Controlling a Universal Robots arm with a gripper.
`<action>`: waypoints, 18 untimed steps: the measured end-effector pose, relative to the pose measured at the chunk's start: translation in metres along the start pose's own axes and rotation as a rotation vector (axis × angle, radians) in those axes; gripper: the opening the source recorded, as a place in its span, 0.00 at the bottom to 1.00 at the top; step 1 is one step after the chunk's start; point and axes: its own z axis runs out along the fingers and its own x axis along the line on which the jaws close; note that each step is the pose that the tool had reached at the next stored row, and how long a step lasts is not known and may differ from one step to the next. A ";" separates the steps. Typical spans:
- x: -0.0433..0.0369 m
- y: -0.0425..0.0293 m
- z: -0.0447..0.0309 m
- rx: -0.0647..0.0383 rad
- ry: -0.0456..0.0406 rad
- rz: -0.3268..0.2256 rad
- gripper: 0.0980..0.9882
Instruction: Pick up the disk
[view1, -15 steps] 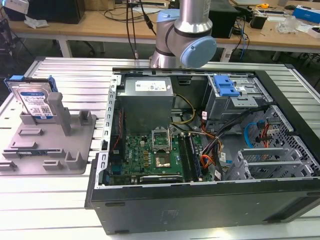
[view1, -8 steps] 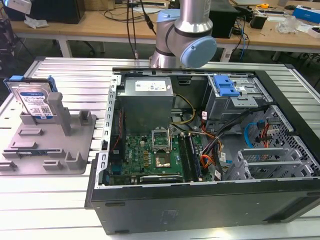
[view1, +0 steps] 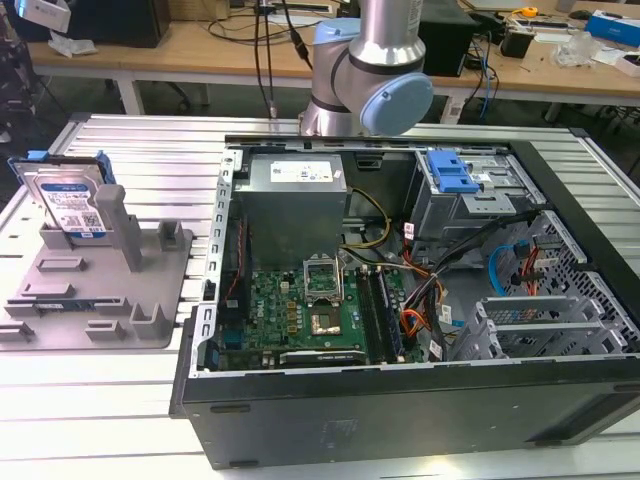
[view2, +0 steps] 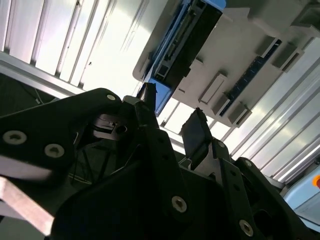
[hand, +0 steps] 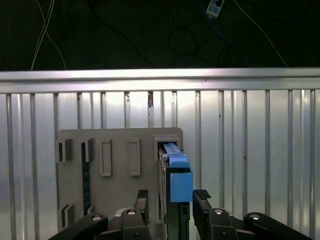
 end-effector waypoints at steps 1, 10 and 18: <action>-0.0003 0.0001 0.0017 0.000 0.0001 0.000 0.43; -0.0067 0.0027 0.0124 0.000 0.0000 0.000 0.43; -0.0073 0.0029 0.0256 0.000 0.0000 0.000 0.43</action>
